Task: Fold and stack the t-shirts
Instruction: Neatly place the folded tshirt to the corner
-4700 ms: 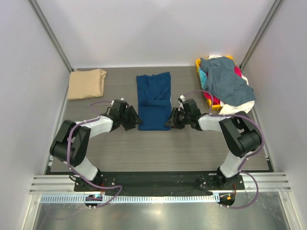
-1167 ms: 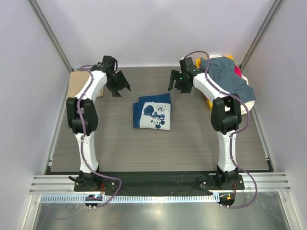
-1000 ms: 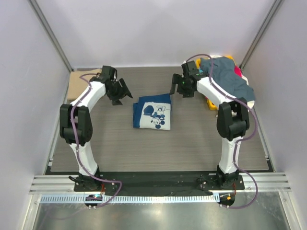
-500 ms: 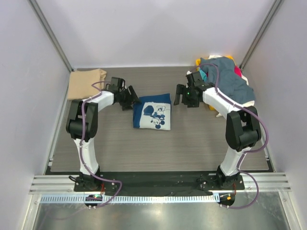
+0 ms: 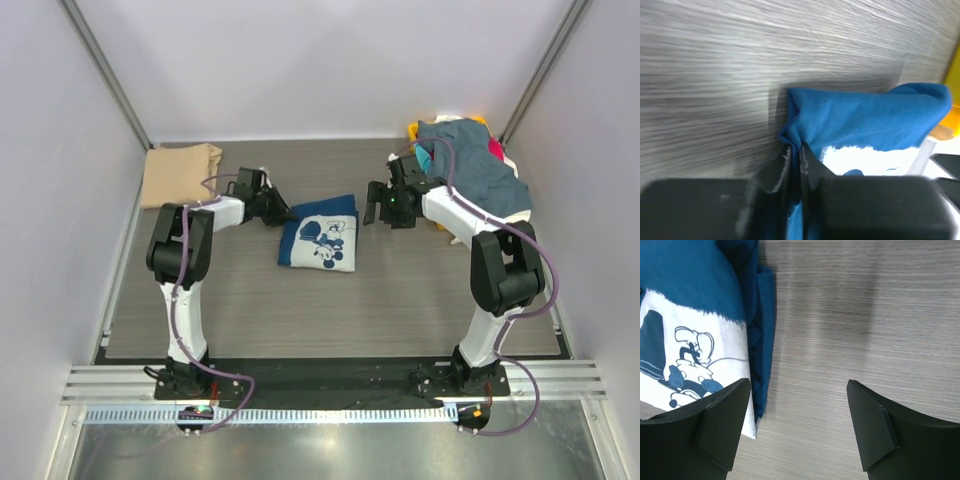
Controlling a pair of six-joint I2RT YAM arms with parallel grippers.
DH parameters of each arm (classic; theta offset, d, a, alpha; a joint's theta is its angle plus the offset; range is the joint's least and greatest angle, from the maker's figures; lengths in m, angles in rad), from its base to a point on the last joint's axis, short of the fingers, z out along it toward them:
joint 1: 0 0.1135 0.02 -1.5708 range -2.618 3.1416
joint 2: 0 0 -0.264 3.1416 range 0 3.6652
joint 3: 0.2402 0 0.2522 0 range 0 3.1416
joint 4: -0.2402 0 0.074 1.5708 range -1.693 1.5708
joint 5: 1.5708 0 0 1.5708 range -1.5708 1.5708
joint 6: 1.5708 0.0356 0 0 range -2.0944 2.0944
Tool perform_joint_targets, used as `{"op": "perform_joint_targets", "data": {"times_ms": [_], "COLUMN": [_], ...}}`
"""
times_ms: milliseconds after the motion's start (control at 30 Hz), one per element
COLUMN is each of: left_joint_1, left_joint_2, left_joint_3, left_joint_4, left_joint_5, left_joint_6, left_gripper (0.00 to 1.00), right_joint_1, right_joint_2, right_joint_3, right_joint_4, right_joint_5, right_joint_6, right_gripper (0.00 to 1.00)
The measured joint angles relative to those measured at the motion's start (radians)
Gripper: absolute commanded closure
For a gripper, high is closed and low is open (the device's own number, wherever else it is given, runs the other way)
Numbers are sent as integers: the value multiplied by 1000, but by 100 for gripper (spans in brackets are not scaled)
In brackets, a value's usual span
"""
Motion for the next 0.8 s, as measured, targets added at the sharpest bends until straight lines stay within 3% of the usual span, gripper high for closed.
{"op": "perform_joint_targets", "data": {"times_ms": [167, 300, 600, 800], "left_joint_1": [-1, 48, 228, 328], "left_joint_2": [13, -3, -6, -1], "left_joint_3": [19, 78, 464, 681], "left_joint_4": [-22, -207, -647, -838], "left_joint_5": [23, 1, -182, -244], "left_joint_6": [1, 34, 190, 298], "left_gripper": [100, 100, 100, 100], "right_joint_1": [0, -2, -2, -4], "right_joint_2": [-17, -86, -201, -224], "right_joint_3": [-43, -94, -114, -116], "right_joint_4": [12, 19, 55, 60], "right_joint_5": [-3, -8, -55, -80], "right_joint_6": [0, 1, 9, 9], "right_gripper": [18, 17, 17, 17]}}
